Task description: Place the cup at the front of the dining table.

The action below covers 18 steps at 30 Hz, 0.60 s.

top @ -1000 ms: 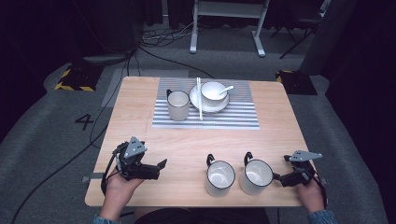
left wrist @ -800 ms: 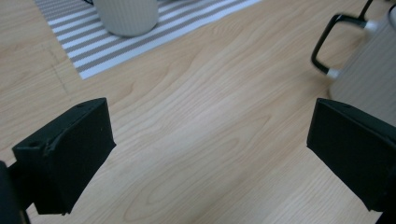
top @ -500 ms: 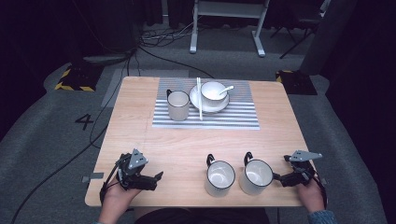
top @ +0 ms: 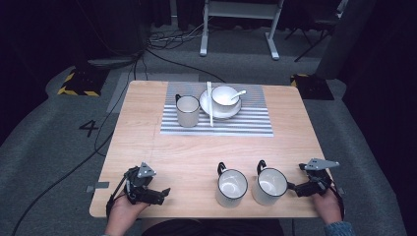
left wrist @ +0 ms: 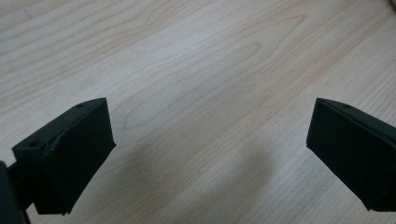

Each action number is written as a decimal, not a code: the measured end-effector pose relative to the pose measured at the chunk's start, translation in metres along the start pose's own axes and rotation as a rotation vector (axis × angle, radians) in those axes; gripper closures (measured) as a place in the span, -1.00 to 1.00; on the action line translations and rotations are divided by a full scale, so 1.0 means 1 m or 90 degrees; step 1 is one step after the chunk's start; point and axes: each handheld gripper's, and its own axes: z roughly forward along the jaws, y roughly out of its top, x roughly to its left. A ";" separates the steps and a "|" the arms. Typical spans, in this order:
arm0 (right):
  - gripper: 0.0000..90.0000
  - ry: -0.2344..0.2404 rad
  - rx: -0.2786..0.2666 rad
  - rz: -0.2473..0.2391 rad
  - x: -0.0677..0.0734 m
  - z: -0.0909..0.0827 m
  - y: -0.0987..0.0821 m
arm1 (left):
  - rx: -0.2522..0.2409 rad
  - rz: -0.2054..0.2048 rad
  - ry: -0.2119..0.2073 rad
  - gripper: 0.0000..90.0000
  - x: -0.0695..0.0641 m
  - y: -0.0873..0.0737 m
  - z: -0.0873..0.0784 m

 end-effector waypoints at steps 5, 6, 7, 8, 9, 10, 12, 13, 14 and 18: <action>-1.00 0.000 0.001 0.002 0.000 0.000 0.000 | 0.026 -0.011 0.017 -0.99 -0.002 -0.005 0.007; -1.00 0.000 0.001 0.002 0.000 0.000 0.000 | 0.022 -0.006 0.021 -1.00 -0.003 -0.006 0.007; -1.00 0.000 0.001 0.002 0.000 0.000 0.000 | 0.014 -0.012 0.025 -0.99 -0.005 -0.008 0.009; -1.00 0.000 0.001 0.002 0.000 0.000 0.000 | 0.010 -0.014 0.030 -0.99 -0.006 -0.008 0.009; -1.00 0.000 0.001 0.002 0.000 0.000 0.000 | 0.008 -0.011 0.036 -0.99 -0.007 -0.009 0.010; -1.00 0.000 0.001 0.002 0.000 0.000 0.000 | 0.001 -0.007 0.049 -0.99 -0.008 -0.010 0.011; -1.00 0.000 0.000 0.002 0.000 0.000 0.000 | -0.026 0.004 0.052 -1.00 -0.010 -0.014 0.013; -1.00 0.000 0.001 0.002 0.000 0.000 0.000 | -0.044 0.003 0.053 -1.00 -0.010 -0.017 0.014; -1.00 0.000 0.001 0.002 0.000 0.000 0.000 | -0.047 0.001 0.054 -1.00 -0.011 -0.018 0.014; -1.00 0.000 0.001 0.002 0.000 0.000 0.000 | -0.071 -0.007 0.062 -1.00 -0.014 -0.023 0.014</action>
